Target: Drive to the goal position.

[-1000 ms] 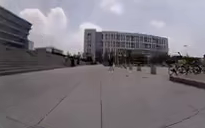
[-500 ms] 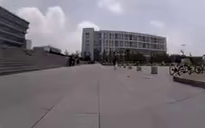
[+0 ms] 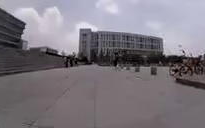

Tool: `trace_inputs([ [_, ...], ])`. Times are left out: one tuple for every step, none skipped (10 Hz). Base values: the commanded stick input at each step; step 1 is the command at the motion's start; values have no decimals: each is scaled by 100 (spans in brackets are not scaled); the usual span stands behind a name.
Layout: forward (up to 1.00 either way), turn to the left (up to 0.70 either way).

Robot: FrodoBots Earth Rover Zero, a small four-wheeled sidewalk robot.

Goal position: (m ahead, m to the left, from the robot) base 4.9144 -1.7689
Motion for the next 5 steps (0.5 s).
trace_inputs([
  [70, 0],
  [70, 0],
  [70, 0],
  [70, 0],
  [70, 0],
])
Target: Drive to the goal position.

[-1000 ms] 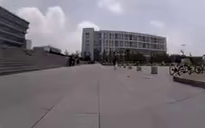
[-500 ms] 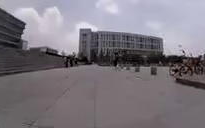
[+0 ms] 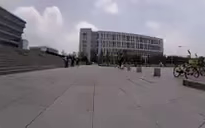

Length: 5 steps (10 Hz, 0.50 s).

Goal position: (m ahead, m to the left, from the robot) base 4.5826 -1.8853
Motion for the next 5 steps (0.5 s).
trace_inputs([
  [70, 0],
  [70, 0],
  [70, 0],
  [70, 0],
  [70, 0],
])
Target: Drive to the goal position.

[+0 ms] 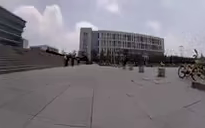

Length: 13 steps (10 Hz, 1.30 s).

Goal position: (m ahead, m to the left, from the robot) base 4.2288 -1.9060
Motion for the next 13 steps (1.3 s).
trace_inputs([
  [70, 0],
  [70, 0],
  [70, 0],
  [70, 0],
  [70, 0],
  [70, -13],
  [70, -14],
  [70, -14],
  [70, -14],
  [70, -14],
  [70, -14],
  [70, -14],
  [70, -14],
])
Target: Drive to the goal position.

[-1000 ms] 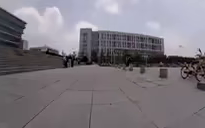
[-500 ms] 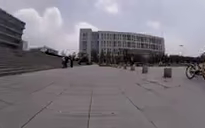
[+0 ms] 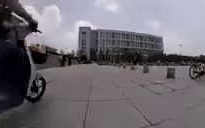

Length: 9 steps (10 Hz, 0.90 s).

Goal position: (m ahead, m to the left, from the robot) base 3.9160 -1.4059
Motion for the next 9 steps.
trace_inputs([
  [70, -14],
  [70, -14],
  [70, -14],
  [70, -14],
  [70, -8],
  [70, -1],
  [70, 0],
  [70, 0],
  [70, 0],
])
